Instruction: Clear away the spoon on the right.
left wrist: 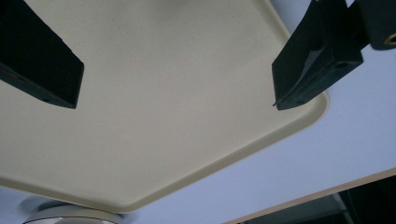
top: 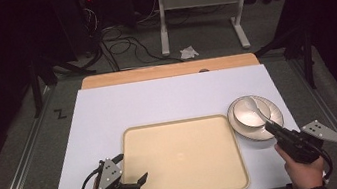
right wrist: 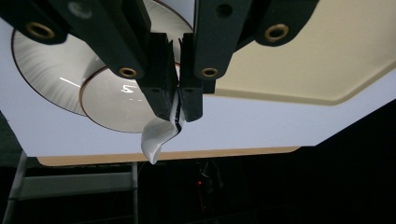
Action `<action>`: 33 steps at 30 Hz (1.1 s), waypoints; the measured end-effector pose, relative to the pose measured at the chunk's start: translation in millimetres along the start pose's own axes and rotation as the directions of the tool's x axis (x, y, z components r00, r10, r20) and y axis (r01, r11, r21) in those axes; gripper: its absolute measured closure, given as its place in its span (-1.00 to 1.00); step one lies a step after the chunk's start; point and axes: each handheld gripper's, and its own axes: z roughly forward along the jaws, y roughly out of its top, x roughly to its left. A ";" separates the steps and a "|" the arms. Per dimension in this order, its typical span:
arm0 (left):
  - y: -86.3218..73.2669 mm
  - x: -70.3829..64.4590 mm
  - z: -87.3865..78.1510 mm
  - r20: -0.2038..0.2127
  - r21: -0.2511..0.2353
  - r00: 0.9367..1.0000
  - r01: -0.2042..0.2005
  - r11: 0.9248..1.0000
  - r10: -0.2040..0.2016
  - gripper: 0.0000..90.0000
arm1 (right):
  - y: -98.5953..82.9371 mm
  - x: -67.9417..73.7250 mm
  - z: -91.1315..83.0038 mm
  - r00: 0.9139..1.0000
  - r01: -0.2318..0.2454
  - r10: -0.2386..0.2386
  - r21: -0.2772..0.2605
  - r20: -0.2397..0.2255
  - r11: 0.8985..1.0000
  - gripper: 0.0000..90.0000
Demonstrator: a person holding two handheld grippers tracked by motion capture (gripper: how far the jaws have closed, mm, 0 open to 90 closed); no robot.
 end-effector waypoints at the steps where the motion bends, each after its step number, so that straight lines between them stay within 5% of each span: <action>1: 0.0 -0.1 0.1 0.000 -0.002 1.000 0.000 1.000 0.000 -0.94 | 0.0 0.0 0.0 1.000 0.000 0.000 0.000 0.000 1.000 0.95; 13: 0.0 -0.2 -0.1 -0.001 0.000 1.000 0.000 1.000 0.000 -0.94 | -6.1 26.1 10.2 0.993 0.067 -0.064 0.030 -0.099 0.997 0.95; 22: 0.0 -0.3 -0.1 0.000 0.000 1.000 -0.001 1.000 0.001 -0.94 | -21.0 51.7 32.0 0.978 0.156 -0.138 0.109 -0.155 0.982 0.95; 33: 0.1 -0.4 0.2 0.001 0.004 1.000 -0.005 1.000 0.005 -0.94 | -29.1 57.0 41.5 0.974 0.154 -0.132 0.113 -0.183 0.982 0.95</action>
